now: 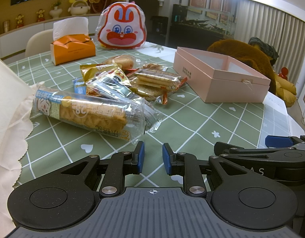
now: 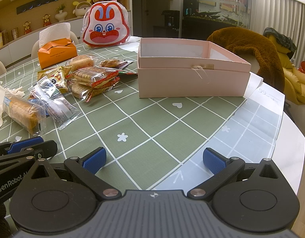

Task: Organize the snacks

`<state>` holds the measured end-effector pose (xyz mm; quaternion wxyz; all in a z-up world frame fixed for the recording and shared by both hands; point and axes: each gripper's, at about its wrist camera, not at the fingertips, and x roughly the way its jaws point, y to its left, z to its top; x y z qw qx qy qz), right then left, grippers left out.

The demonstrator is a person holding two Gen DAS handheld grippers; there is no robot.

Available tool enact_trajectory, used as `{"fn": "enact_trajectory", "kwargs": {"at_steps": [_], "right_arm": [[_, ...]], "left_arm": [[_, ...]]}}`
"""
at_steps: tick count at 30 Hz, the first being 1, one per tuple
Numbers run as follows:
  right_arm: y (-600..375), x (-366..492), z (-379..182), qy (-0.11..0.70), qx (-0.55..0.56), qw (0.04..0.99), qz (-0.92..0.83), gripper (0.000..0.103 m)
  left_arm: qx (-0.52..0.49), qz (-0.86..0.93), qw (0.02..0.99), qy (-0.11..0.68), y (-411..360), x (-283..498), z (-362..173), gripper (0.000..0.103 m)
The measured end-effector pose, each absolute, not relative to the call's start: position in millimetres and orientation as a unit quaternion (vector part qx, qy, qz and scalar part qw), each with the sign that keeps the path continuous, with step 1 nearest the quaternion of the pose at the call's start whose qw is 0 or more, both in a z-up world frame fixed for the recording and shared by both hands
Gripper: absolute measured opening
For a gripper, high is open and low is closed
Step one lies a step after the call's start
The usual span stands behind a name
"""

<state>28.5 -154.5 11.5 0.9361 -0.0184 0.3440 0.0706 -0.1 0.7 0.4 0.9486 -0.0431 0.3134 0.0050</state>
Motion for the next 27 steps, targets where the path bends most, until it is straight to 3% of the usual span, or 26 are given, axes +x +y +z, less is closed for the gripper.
{"fn": "enact_trajectory", "kwargs": {"at_steps": [16,27], "right_arm": [[-154.3,28.9,14.3,0.359,-0.024,0.93,0.081,0.103],[-152.8,47.5,24.0,0.444,-0.066,0.882,0.145,0.103]], "left_arm": [[-0.049,0.004,0.946,0.321,4.0,1.3,1.4,0.023],[-0.176,0.103,0.897,0.392,61.5,10.8,53.2,0.022]]}}
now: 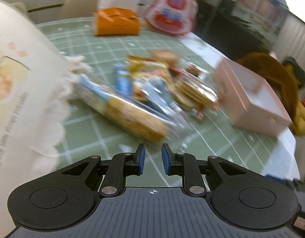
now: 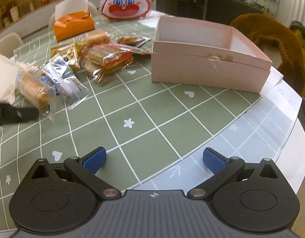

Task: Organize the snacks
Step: 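Grasp the cartoon wafer roll with the left gripper while the right grasps a clear barcode packet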

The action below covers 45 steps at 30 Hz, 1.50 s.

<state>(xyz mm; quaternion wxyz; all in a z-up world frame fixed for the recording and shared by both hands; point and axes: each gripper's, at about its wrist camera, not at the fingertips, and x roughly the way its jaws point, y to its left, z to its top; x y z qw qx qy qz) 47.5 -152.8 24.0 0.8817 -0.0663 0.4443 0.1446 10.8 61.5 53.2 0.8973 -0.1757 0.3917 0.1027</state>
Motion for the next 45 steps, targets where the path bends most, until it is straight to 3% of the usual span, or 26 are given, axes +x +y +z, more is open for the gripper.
{"fn": "enact_trajectory", "kwargs": {"at_steps": [7,17,21,26,33,34,36,45], "right_arm": [[-137.1,70.6,31.6,0.483,-0.091,0.85,0.19,0.103],[-121.9,77.5,62.3,0.43,-0.132,0.868,0.208,0.103],[-117.9,92.2,63.3,0.435,-0.127,0.865,0.213,0.103],[-89.2,109.7,62.8,0.446,-0.116,0.844,0.275,0.102],[-33.6,126.7,57.2,0.446,-0.123,0.81,0.36,0.075],[-29.5,130.1,54.9,0.451,-0.129,0.805,0.362,0.059],[-28.0,135.6,47.7,0.477,-0.131,0.792,0.358,0.04],[-84.1,117.7,49.6,0.51,-0.086,0.789,0.332,0.037]], "left_arm": [[-0.244,0.16,0.881,0.373,104.0,12.2,60.2,0.023],[-0.368,0.225,0.826,0.364,143.3,45.4,45.9,0.024],[-0.355,0.234,0.829,0.364,145.7,61.5,42.1,0.051],[-0.337,0.207,0.834,0.386,139.7,80.6,40.3,0.053],[-0.288,0.149,0.834,0.446,127.7,90.2,29.8,0.048],[-0.287,0.151,0.836,0.443,127.6,88.8,29.2,0.047],[-0.282,0.153,0.84,0.438,124.9,87.3,28.6,0.047],[-0.259,0.087,0.858,0.435,96.8,67.9,33.6,0.043]]}}
